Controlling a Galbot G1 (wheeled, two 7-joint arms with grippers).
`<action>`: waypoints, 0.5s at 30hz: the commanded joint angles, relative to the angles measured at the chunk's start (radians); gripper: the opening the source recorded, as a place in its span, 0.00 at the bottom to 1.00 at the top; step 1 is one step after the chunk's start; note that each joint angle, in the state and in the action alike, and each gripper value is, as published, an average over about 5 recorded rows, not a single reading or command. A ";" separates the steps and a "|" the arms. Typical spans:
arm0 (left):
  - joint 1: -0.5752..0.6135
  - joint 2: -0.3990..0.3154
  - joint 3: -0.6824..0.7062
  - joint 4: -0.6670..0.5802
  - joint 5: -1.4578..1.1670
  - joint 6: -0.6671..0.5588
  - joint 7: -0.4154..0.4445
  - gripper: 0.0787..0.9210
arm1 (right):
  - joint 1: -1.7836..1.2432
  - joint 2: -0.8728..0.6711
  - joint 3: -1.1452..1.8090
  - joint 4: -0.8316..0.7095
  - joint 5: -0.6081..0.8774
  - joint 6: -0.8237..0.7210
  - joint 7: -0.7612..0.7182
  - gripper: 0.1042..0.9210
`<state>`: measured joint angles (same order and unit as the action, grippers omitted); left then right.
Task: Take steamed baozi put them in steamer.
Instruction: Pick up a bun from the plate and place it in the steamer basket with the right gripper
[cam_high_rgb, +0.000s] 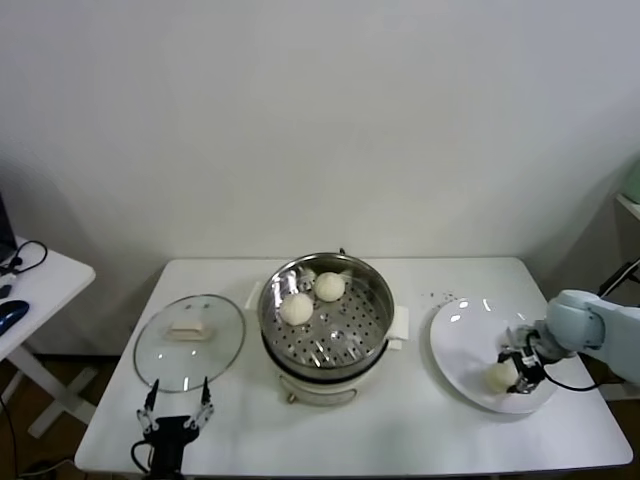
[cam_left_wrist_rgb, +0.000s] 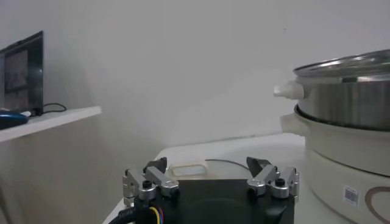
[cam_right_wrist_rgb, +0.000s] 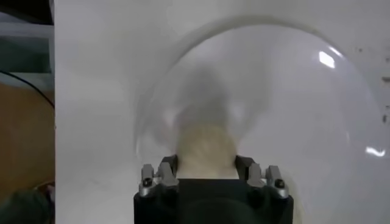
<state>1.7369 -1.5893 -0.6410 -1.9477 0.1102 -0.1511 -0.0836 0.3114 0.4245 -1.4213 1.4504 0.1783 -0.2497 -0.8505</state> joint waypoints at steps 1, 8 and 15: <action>-0.003 -0.005 0.002 0.006 0.007 0.002 -0.001 0.88 | 0.476 0.063 -0.300 0.064 0.074 0.074 -0.036 0.64; -0.007 -0.015 0.005 0.007 0.025 0.007 -0.003 0.88 | 0.939 0.249 -0.437 0.087 0.188 0.294 -0.167 0.65; -0.013 -0.024 0.002 0.014 0.027 0.005 -0.010 0.88 | 1.006 0.351 -0.225 0.238 0.201 0.434 -0.231 0.66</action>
<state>1.7258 -1.6081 -0.6393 -1.9368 0.1349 -0.1455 -0.0932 0.9763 0.6117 -1.7029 1.5407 0.3080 -0.0236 -0.9788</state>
